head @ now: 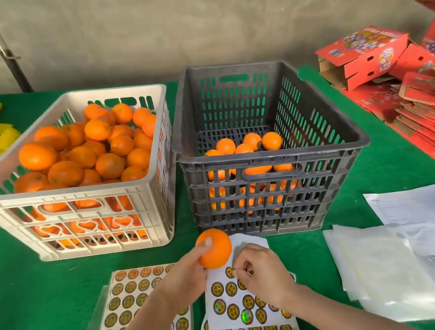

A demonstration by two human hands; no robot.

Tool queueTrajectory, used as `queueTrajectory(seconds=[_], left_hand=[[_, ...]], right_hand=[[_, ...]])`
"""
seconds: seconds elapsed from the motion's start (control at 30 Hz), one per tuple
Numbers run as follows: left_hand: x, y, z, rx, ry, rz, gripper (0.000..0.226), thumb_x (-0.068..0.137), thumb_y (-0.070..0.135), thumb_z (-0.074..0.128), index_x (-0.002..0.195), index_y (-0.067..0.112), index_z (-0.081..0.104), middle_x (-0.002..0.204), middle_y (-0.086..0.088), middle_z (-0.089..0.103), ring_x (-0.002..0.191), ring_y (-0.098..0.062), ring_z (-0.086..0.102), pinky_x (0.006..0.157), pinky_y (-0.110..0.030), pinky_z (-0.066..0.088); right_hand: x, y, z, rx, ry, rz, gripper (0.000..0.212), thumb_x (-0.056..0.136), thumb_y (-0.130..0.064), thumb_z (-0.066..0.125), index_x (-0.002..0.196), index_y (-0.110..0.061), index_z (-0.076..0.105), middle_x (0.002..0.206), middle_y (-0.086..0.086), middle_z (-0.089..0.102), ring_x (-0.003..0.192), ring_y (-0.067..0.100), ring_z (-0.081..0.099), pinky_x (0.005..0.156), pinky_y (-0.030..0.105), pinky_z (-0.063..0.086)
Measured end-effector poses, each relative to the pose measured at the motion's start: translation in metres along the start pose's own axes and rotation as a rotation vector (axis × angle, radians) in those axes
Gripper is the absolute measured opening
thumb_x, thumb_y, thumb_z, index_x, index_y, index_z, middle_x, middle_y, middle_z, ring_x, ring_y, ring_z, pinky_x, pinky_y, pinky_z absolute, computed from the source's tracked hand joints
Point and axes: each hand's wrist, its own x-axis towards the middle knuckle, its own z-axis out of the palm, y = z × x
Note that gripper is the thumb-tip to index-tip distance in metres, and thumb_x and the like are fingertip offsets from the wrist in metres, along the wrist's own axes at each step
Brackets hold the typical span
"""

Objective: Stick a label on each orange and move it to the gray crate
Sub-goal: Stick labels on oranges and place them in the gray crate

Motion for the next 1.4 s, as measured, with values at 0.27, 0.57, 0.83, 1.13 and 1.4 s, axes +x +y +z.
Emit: queueTrajectory(seconds=[0.27,0.57,0.83,1.13,1.4], left_hand=[[-0.011,0.014,0.003,0.811,0.302,0.133,0.094,0.042,0.039,0.087,0.124,0.026,0.044,0.134,-0.001,0.042,0.115,-0.020,0.052,0.095,-0.033,0.044],[-0.019,0.029,0.016,0.292,0.011,0.242,0.093,0.050,0.036,0.091,0.131,0.025,0.046,0.119,-0.017,0.055,0.085,-0.031,0.062,0.071,-0.035,0.051],[-0.020,0.042,0.030,0.148,0.086,0.290,0.050,0.071,0.027,0.061,0.120,0.017,0.053,0.113,-0.013,0.059,0.093,-0.026,0.060,0.075,-0.038,0.048],[-0.024,0.046,0.032,0.188,0.061,0.357,0.043,0.071,0.021,0.059,0.112,0.011,0.053,0.106,-0.014,0.060,0.093,-0.024,0.059,0.075,-0.033,0.052],[-0.031,0.056,0.033,0.315,0.064,0.402,0.054,0.059,0.027,0.068,0.111,0.017,0.054,0.108,-0.010,0.059,0.097,-0.025,0.058,0.077,-0.033,0.050]], right_hand=[[0.004,-0.005,-0.016,0.632,0.084,0.577,0.019,0.089,0.002,0.055,0.073,-0.007,0.057,0.078,0.010,0.066,0.071,0.018,0.062,0.068,0.026,0.053],[0.030,-0.048,-0.083,0.389,-0.184,-0.044,0.022,0.090,-0.002,0.060,0.075,-0.018,0.054,0.107,0.004,0.057,0.102,0.006,0.054,0.085,0.024,0.047],[0.049,-0.073,-0.102,-0.087,-0.322,-0.275,0.014,0.092,-0.015,0.058,0.082,-0.020,0.049,0.116,0.000,0.047,0.110,0.010,0.044,0.087,0.010,0.029],[0.053,-0.090,-0.105,-0.230,-0.303,-0.293,0.015,0.089,-0.020,0.061,0.080,-0.021,0.048,0.108,-0.006,0.043,0.097,0.015,0.048,0.081,0.038,0.044],[0.057,-0.099,-0.106,-0.282,-0.210,-0.158,0.031,0.077,-0.044,0.069,0.087,-0.030,0.043,0.098,-0.011,0.049,0.088,0.012,0.050,0.075,0.035,0.044]])
